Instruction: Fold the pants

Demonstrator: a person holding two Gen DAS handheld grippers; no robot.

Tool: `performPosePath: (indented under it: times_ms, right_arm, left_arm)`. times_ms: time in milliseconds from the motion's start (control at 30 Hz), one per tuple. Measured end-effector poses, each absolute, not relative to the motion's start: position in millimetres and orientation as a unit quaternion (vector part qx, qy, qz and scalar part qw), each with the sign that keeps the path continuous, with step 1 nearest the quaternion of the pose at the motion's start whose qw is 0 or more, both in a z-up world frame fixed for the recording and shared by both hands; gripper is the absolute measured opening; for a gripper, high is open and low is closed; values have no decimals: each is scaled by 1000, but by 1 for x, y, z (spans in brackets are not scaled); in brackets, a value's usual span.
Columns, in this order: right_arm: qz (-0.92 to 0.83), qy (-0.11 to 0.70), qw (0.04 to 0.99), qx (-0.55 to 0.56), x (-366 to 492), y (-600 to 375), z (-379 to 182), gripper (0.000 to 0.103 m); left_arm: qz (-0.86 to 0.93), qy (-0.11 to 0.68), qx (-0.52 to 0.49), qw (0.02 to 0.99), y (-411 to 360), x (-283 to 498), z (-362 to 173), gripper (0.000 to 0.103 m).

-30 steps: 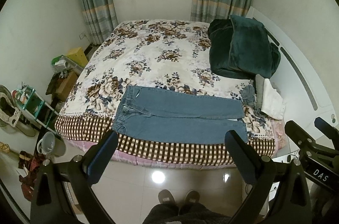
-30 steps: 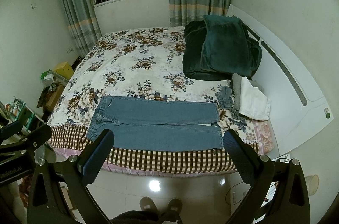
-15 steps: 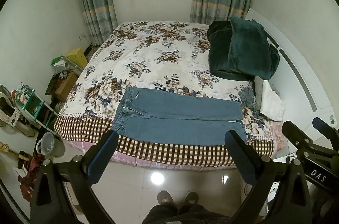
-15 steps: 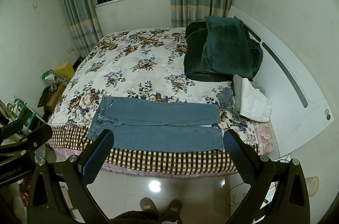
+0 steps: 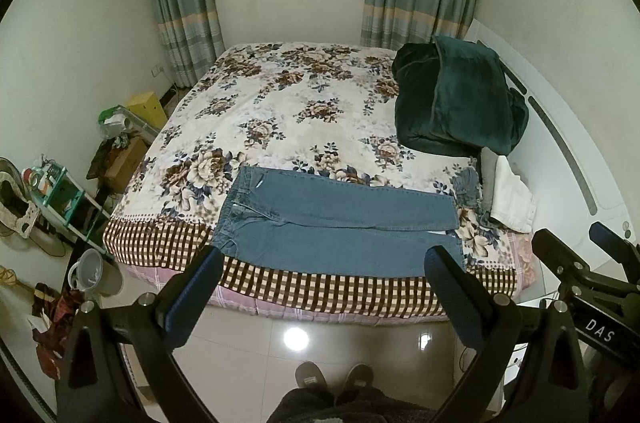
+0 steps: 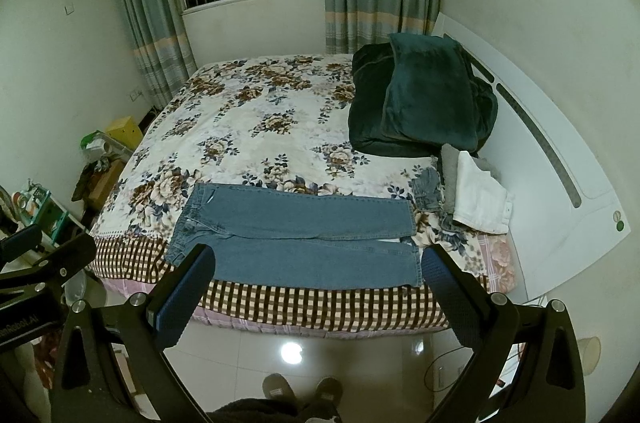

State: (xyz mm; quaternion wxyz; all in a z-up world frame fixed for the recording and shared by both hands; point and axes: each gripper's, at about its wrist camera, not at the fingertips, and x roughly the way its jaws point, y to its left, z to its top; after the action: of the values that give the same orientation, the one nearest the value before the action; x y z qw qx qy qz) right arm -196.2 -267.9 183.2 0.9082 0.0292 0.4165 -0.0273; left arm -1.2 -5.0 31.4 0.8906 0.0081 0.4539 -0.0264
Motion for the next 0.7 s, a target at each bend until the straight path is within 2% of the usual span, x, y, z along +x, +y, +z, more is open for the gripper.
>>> performPosePath:
  times_ms: [367, 433, 700]
  right_arm:
    - [-27, 416, 908, 29, -197, -268, 179, 103]
    - [-24, 419, 907, 29, -195, -256, 210, 103]
    - [-7, 431, 902, 31, -185, -258, 231, 103]
  left_arm:
    - [-27, 455, 7, 890, -3, -3, 32, 103]
    - [-26, 456, 8, 889, -6, 1, 35, 103]
    - [-13, 459, 4, 888, -17, 13, 36, 103]
